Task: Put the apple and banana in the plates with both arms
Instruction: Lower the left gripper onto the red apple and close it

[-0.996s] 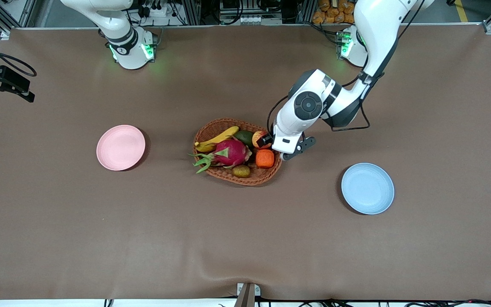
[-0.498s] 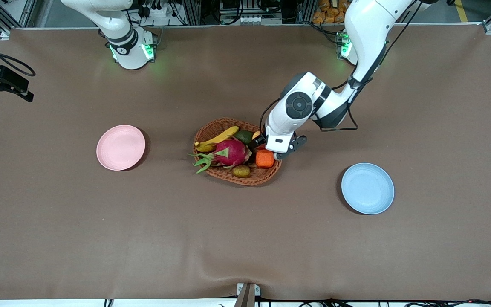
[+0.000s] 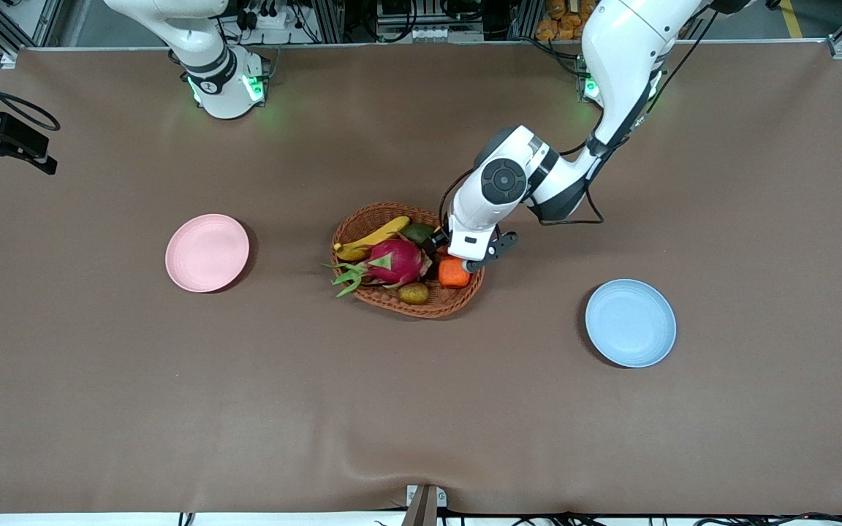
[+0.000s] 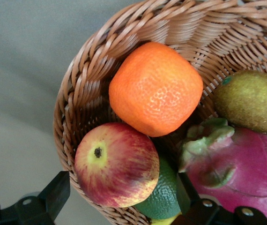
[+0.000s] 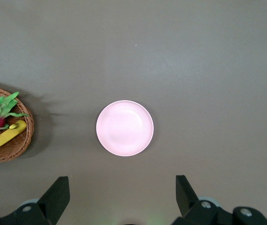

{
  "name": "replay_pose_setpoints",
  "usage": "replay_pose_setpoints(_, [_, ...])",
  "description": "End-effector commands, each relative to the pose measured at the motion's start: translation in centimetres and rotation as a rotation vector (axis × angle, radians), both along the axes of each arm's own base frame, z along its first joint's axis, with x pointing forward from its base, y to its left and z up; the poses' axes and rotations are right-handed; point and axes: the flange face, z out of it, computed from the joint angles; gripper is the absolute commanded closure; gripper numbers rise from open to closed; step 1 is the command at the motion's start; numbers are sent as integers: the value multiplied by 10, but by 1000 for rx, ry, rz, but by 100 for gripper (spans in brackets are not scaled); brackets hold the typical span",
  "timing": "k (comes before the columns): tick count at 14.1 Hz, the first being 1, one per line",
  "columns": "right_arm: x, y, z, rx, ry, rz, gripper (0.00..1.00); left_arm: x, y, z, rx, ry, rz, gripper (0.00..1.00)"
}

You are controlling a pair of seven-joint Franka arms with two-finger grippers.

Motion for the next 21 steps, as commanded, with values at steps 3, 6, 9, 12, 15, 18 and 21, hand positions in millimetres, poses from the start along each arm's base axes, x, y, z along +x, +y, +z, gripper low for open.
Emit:
replay_pose_setpoints(3, [2, -5, 2, -3, 5, 2, 0, 0, -8, -4, 1, -12, -6, 0])
replay_pose_setpoints(6, [2, -5, 2, -3, 5, 2, 0, -5, -10, -11, 15, -9, -22, 0])
replay_pose_setpoints(9, [2, -5, 2, -3, 5, 0, 0, -5, -10, -13, 17, -9, -23, 0])
replay_pose_setpoints(12, [2, -5, 2, -3, 5, 0, 0, -3, -7, -14, 21, -11, -18, 0])
replay_pose_setpoints(15, [1, -6, 1, -3, 16, -1, 0, -3, -6, -19, 25, -4, -17, 6])
replay_pose_setpoints(18, [0, -7, 0, -3, 19, -3, 0, -3, -7, -19, 25, -2, -13, 21])
replay_pose_setpoints(21, [2, -8, -2, -1, 23, -4, 0, -3, -7, -22, 32, 9, 28, 65])
